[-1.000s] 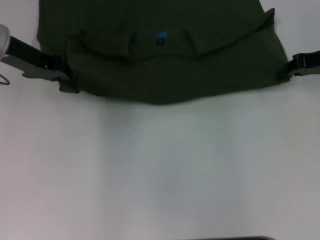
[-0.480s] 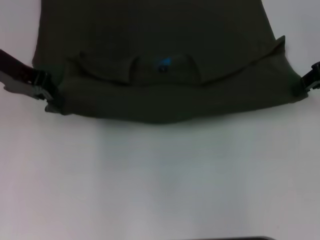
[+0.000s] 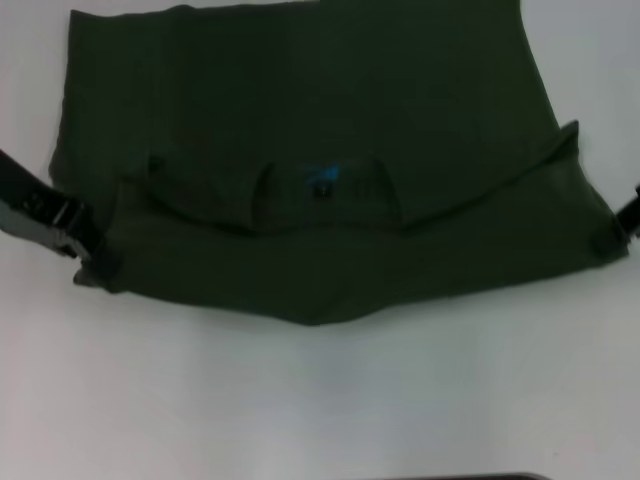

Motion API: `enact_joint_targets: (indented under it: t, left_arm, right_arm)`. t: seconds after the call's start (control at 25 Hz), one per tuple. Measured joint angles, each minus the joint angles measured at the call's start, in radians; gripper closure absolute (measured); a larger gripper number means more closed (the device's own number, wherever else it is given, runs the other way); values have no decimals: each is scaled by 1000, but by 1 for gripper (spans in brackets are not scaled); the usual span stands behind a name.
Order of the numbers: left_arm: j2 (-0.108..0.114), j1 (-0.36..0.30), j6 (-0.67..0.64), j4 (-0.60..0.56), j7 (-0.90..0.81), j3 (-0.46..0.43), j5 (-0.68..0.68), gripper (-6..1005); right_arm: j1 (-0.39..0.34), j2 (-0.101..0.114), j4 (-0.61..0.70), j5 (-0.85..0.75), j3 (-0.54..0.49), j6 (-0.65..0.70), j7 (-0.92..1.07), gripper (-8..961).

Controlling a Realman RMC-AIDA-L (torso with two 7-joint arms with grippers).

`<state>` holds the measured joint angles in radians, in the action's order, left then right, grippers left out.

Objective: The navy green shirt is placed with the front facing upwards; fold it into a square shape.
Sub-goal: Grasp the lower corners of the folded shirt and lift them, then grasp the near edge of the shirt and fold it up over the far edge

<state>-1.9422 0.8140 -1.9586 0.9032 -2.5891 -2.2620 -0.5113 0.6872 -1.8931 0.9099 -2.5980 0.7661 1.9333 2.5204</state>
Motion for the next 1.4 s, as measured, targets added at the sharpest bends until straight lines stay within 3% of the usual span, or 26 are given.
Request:
enact_joint_targets:
  t: [0.4,0.64,0.8,0.96,1.08,1.4]
  left_arm:
    - [-1,-12,-68,-26,-4,71,79,975]
    - [-8,-36,-83,-27,1,85,89,975]
    - [7,-11,-85,-20,8,74,83,975]
    - [37,52,-81,-23,10,54,84,975]
    - [56,94,-79,-5,8,15,83,975]
    - [90,142,-74,51,3,-87,82,975]
  right_arm:
    - [-30,-35,2,-90,115,56,-3,877]
    - [-52,-38,-1,-76,140,57,-15,877]
    - [-35,0,2,16,127,57,-12,877]
    - [14,56,12,89,83,53,8,877]
    - [50,85,24,98,21,53,14,878]
    - [73,121,63,130,-91,54,26,878]
